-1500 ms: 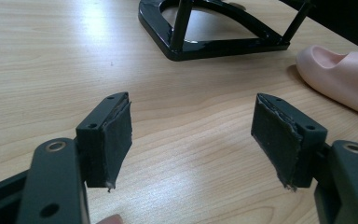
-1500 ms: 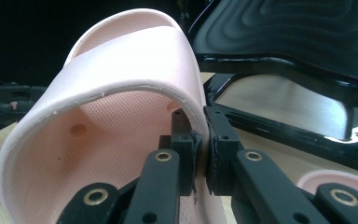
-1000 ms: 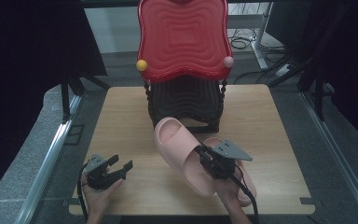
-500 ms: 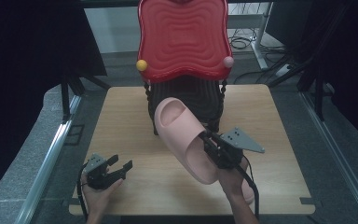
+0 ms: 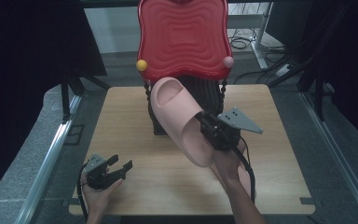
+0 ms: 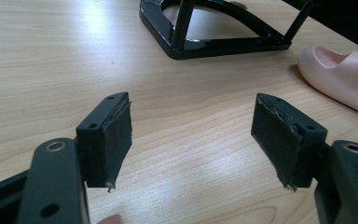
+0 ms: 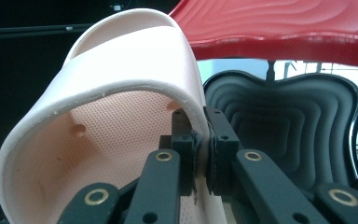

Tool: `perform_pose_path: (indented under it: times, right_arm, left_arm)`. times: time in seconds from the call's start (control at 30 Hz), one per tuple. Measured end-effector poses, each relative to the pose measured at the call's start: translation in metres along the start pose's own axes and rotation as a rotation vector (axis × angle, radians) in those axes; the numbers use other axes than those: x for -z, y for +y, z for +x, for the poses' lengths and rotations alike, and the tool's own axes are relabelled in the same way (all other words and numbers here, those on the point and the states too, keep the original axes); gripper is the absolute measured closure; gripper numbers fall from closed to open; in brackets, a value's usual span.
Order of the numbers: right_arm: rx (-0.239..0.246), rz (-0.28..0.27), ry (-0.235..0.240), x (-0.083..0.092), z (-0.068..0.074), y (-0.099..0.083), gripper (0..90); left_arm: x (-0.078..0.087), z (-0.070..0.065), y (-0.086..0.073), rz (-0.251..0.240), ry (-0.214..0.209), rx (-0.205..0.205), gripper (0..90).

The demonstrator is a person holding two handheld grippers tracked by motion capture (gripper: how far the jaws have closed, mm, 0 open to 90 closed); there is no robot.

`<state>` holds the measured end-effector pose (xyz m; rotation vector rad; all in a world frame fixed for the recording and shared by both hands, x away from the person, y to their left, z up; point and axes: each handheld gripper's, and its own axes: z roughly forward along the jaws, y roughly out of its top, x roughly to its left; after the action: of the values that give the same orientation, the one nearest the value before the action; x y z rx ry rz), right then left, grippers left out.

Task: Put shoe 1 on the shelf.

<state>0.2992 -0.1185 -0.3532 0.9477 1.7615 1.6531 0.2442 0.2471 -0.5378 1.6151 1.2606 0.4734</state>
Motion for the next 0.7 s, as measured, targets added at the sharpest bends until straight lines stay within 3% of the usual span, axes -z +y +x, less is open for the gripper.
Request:
perform_pose_path:
  times: [0.2,0.43,0.5,0.7]
  right_arm:
    - [-0.010,-0.025,-0.009,-0.010,-0.002,0.016,83.8]
    - [0.011,-0.044,-0.035,-0.025,-0.002,0.037,83.8]
    - [-0.007,-0.046,-0.029,-0.032,-0.004,0.043,83.8]
    - [0.005,-0.045,-0.067,-0.050,-0.005,0.063,83.8]
  left_arm:
    - [0.001,0.001,0.000,-0.007,-0.003,0.001,28.9]
    - [0.001,0.001,0.000,-0.005,-0.008,-0.002,28.8]
    - [0.001,0.001,0.000,-0.004,-0.008,-0.001,28.8]
    - [0.000,0.000,0.000,0.000,-0.011,-0.001,28.8]
